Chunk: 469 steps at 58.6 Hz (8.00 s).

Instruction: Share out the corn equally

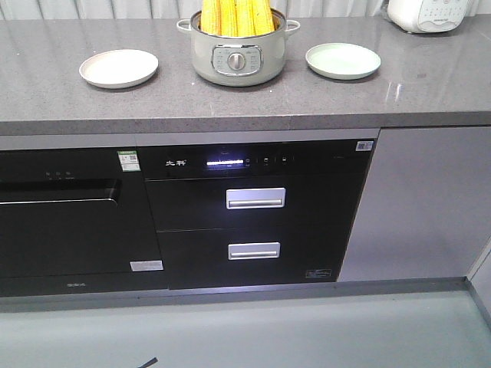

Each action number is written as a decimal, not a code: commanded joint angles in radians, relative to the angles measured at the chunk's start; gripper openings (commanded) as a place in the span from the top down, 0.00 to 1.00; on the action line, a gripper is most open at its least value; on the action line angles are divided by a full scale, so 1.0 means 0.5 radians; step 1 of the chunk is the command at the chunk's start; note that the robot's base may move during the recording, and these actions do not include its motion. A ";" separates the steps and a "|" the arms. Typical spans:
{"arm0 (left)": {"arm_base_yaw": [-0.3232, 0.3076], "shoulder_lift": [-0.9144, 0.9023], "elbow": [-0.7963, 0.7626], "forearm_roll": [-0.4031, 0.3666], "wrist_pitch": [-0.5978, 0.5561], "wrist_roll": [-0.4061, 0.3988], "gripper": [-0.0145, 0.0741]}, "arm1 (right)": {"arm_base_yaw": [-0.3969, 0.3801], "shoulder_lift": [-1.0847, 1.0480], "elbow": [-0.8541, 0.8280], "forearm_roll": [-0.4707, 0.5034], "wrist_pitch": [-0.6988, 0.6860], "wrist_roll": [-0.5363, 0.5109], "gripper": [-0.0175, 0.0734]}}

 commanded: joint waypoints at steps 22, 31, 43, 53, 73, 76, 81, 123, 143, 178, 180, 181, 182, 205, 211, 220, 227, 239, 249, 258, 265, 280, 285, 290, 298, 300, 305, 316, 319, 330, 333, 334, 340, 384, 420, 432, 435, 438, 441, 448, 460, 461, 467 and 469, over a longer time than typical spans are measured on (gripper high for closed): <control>0.002 -0.031 0.024 -0.001 -0.155 -0.004 0.84 | -0.012 -0.012 0.022 -0.019 -0.147 -0.012 0.81; 0.002 -0.031 0.024 -0.001 -0.155 -0.004 0.84 | -0.012 -0.012 0.022 -0.019 -0.147 -0.012 0.81; 0.002 -0.031 0.024 -0.001 -0.155 -0.004 0.84 | -0.012 -0.012 0.022 -0.019 -0.147 -0.012 0.81; 0.002 -0.031 0.024 -0.001 -0.155 -0.004 0.84 | -0.012 -0.012 0.022 -0.019 -0.147 -0.012 0.81; 0.002 -0.031 0.024 -0.001 -0.155 -0.004 0.84 | -0.012 -0.012 0.022 -0.019 -0.147 -0.012 0.81; 0.002 -0.031 0.024 -0.001 -0.155 -0.004 0.84 | -0.012 -0.012 0.022 -0.019 -0.147 -0.012 0.81; 0.002 -0.031 0.024 -0.001 -0.155 -0.004 0.84 | -0.012 -0.012 0.022 -0.019 -0.147 -0.012 0.81; 0.002 -0.031 0.024 -0.001 -0.155 -0.004 0.84 | -0.012 -0.012 0.022 -0.019 -0.147 -0.012 0.81; 0.002 -0.031 0.024 -0.001 -0.155 -0.004 0.84 | -0.012 -0.012 0.022 -0.019 -0.147 -0.012 0.81; 0.002 -0.031 0.024 -0.001 -0.155 -0.004 0.84 | -0.012 -0.012 0.022 -0.019 -0.147 -0.012 0.81; 0.002 -0.031 0.024 -0.001 -0.155 -0.004 0.84 | -0.012 -0.012 0.022 -0.019 -0.147 -0.012 0.81; 0.002 -0.031 0.024 -0.001 -0.155 -0.004 0.84 | -0.012 -0.012 0.022 -0.019 -0.147 -0.012 0.81; 0.002 -0.031 0.024 -0.001 -0.155 -0.004 0.84 | -0.012 -0.012 0.022 -0.019 -0.147 -0.012 0.81; 0.002 -0.031 0.024 -0.001 -0.155 -0.004 0.84 | -0.012 -0.012 0.022 -0.019 -0.147 -0.012 0.81; 0.002 -0.031 0.024 -0.001 -0.155 -0.004 0.84 | -0.012 -0.012 0.022 -0.019 -0.147 -0.012 0.81; 0.002 -0.031 0.024 -0.001 -0.155 -0.004 0.84 | -0.012 -0.012 0.022 -0.019 -0.147 -0.012 0.81; 0.002 -0.031 0.024 -0.001 -0.155 -0.004 0.84 | -0.012 -0.012 0.022 -0.019 -0.147 -0.012 0.81; 0.002 -0.031 0.024 -0.001 -0.155 -0.004 0.84 | -0.012 -0.012 0.022 -0.019 -0.147 -0.012 0.81; 0.002 -0.031 0.024 -0.001 -0.155 -0.004 0.84 | -0.012 -0.012 0.022 -0.019 -0.147 -0.012 0.81; 0.002 -0.031 0.024 -0.001 -0.155 -0.004 0.84 | -0.012 -0.012 0.022 -0.019 -0.147 -0.012 0.81; 0.002 -0.031 0.024 -0.001 -0.155 -0.004 0.84 | -0.012 -0.012 0.022 -0.019 -0.147 -0.012 0.81; 0.002 -0.031 0.024 -0.001 -0.155 -0.004 0.84 | -0.012 -0.012 0.022 -0.019 -0.147 -0.012 0.81; 0.002 -0.031 0.024 -0.001 -0.155 -0.004 0.84 | -0.012 -0.012 0.022 -0.019 -0.147 -0.012 0.81; 0.002 -0.031 0.024 -0.001 -0.155 -0.004 0.84 | -0.012 -0.012 0.022 -0.019 -0.147 -0.012 0.81; 0.002 -0.031 0.024 -0.001 -0.155 -0.004 0.84 | -0.012 -0.012 0.022 -0.019 -0.147 -0.012 0.81; 0.002 -0.031 0.024 -0.001 -0.155 -0.004 0.84 | -0.012 -0.012 0.022 -0.019 -0.147 -0.012 0.81; 0.002 -0.031 0.024 -0.001 -0.155 -0.004 0.84 | -0.012 -0.012 0.022 -0.019 -0.147 -0.012 0.81; 0.002 -0.031 0.024 -0.001 -0.155 -0.004 0.84 | -0.012 -0.012 0.022 -0.019 -0.147 -0.012 0.81; 0.002 -0.031 0.024 -0.001 -0.155 -0.004 0.84 | -0.012 -0.012 0.022 -0.019 -0.147 -0.012 0.81; 0.002 -0.031 0.024 -0.001 -0.155 -0.004 0.84 | -0.012 -0.012 0.022 -0.019 -0.147 -0.012 0.81; 0.002 -0.031 0.024 -0.001 -0.155 -0.004 0.84 | -0.012 -0.012 0.022 -0.019 -0.147 -0.012 0.81; 0.002 -0.031 0.024 -0.001 -0.155 -0.004 0.84 | -0.012 -0.012 0.022 -0.019 -0.147 -0.012 0.81; 0.002 -0.031 0.024 -0.001 -0.155 -0.004 0.84 | -0.012 -0.012 0.022 -0.019 -0.147 -0.012 0.81; 0.002 -0.031 0.024 -0.001 -0.155 -0.004 0.84 | -0.012 -0.012 0.022 -0.019 -0.147 -0.012 0.81; 0.002 -0.031 0.024 -0.001 -0.155 -0.004 0.84 | -0.012 -0.012 0.022 -0.019 -0.147 -0.012 0.81; 0.002 -0.031 0.024 -0.001 -0.155 -0.004 0.84 | -0.012 -0.012 0.022 -0.019 -0.147 -0.012 0.81; 0.002 -0.031 0.024 -0.001 -0.155 -0.004 0.84 | -0.012 -0.012 0.022 -0.019 -0.147 -0.012 0.81; 0.002 -0.031 0.024 -0.001 -0.155 -0.004 0.84 | -0.012 -0.012 0.022 -0.019 -0.147 -0.012 0.81; 0.002 -0.031 0.024 -0.001 -0.155 -0.004 0.84 | -0.012 -0.012 0.022 -0.019 -0.147 -0.012 0.81; 0.002 -0.031 0.024 -0.001 -0.155 -0.004 0.84 | -0.012 -0.012 0.022 -0.019 -0.147 -0.012 0.81; 0.002 -0.031 0.024 -0.001 -0.155 -0.004 0.84 | -0.012 -0.012 0.022 -0.019 -0.147 -0.012 0.81; 0.002 -0.031 0.024 -0.001 -0.155 -0.004 0.84 | -0.012 -0.012 0.022 -0.019 -0.147 -0.012 0.81; 0.002 -0.031 0.024 -0.001 -0.155 -0.004 0.84 | -0.012 -0.012 0.022 -0.019 -0.147 -0.012 0.81; 0.002 -0.031 0.024 -0.001 -0.155 -0.004 0.84 | -0.012 -0.012 0.022 -0.019 -0.147 -0.012 0.81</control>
